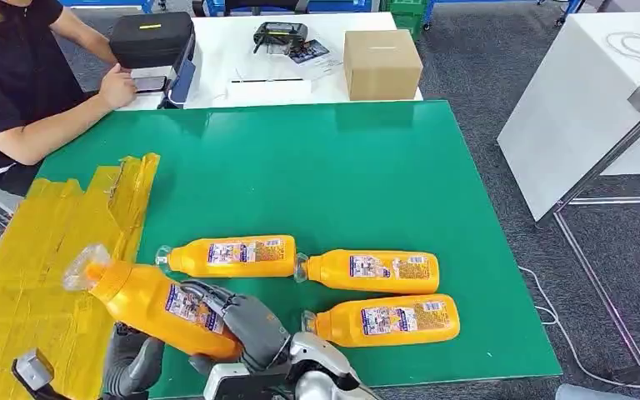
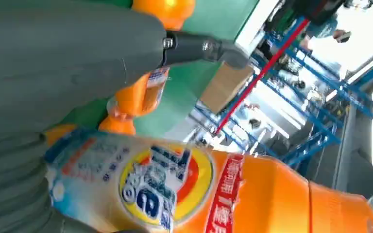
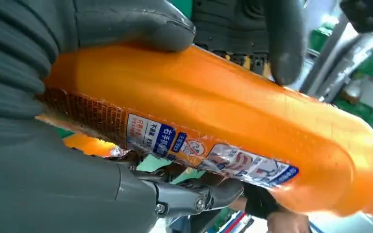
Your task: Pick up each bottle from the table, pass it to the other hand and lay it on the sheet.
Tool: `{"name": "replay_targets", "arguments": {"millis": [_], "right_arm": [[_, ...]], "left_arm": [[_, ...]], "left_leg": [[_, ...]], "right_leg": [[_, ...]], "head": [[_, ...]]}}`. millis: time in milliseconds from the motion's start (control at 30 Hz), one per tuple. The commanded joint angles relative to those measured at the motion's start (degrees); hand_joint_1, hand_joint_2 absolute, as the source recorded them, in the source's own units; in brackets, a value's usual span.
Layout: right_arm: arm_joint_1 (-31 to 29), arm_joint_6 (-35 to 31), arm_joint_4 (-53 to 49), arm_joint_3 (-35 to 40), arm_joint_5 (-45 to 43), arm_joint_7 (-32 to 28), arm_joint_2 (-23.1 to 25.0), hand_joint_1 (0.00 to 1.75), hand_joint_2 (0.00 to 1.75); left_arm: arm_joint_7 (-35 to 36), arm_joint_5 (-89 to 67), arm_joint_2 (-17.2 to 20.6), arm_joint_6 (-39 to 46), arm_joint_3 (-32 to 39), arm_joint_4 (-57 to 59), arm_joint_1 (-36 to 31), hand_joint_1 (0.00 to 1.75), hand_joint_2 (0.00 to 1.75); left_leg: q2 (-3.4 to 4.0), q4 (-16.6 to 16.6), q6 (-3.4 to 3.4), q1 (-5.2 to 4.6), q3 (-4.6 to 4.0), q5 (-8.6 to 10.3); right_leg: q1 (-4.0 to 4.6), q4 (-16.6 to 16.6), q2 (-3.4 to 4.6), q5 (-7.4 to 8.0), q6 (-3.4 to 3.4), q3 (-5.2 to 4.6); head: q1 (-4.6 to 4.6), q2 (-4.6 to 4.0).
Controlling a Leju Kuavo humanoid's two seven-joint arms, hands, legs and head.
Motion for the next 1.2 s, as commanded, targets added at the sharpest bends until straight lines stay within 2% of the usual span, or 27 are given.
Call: {"name": "replay_targets", "arguments": {"millis": [33, 367, 867, 900, 933, 1200], "right_arm": [[-2.1, -0.6, 16.5, 6.2, 2.0, 0.2, 3.5, 1.75, 1.75], [-3.0, -1.0, 20.8, 6.9, 2.5, 0.0, 4.7, 1.75, 1.75], [-3.2, -1.1, 21.1, 6.8, 2.6, -0.2, 4.8, 1.75, 1.75], [-3.1, -1.1, 21.0, 6.8, 2.6, -0.2, 4.8, 1.75, 1.75], [-3.1, -1.1, 21.0, 6.8, 2.6, -0.2, 4.8, 1.75, 1.75], [-5.0, -1.2, 21.7, 9.8, 1.0, 0.6, 5.8, 1.75, 1.75]], "left_arm": [[0.2, -1.0, 0.1, 0.6, -2.4, 2.0, -2.0, 0.0, 1.75], [-1.1, -3.9, 1.2, 2.0, -5.3, 1.2, -1.4, 0.0, 1.75], [-2.9, -6.5, 1.9, 2.3, -6.6, 0.5, -0.9, 0.0, 1.75], [-3.1, -6.4, 1.8, 2.4, -6.8, 0.5, -1.0, 0.1, 1.75], [-3.7, -6.7, 1.9, 2.3, -7.0, 0.3, -1.0, 1.75, 1.75], [-5.4, -5.7, 2.7, -0.3, -3.8, -0.2, 0.4, 1.75, 1.75]], "left_leg": [[-0.04, -0.1, -0.01, 0.02, 0.16, 0.0], [-0.05, -0.1, -0.02, 0.06, 0.16, -0.03], [-0.05, 0.0, -0.01, 0.02, 0.05, -0.01], [-0.06, 0.0, -0.02, 0.06, 0.1, -0.03], [-0.07, 0.0, -0.01, 0.04, 0.05, -0.01], [0.09, 0.0, -0.03, 0.07, 0.09, -0.05]], "right_leg": [[0.04, -0.1, -0.08, -0.02, -0.07, 0.19], [0.08, -0.1, -0.11, -0.04, -0.12, 0.23], [0.03, -0.1, -0.09, -0.03, -0.07, 0.08], [0.08, -0.1, -0.12, -0.05, -0.11, 0.16], [0.05, -0.1, -0.11, -0.03, -0.08, 0.1], [0.09, 0.0, 0.03, -0.03, -0.11, 0.1]], "head": [[-0.02, 0.0], [-0.02, 0.0], [0.0, 0.0], [0.0, 0.0], [0.0, 0.0], [0.0, 0.0]]}}
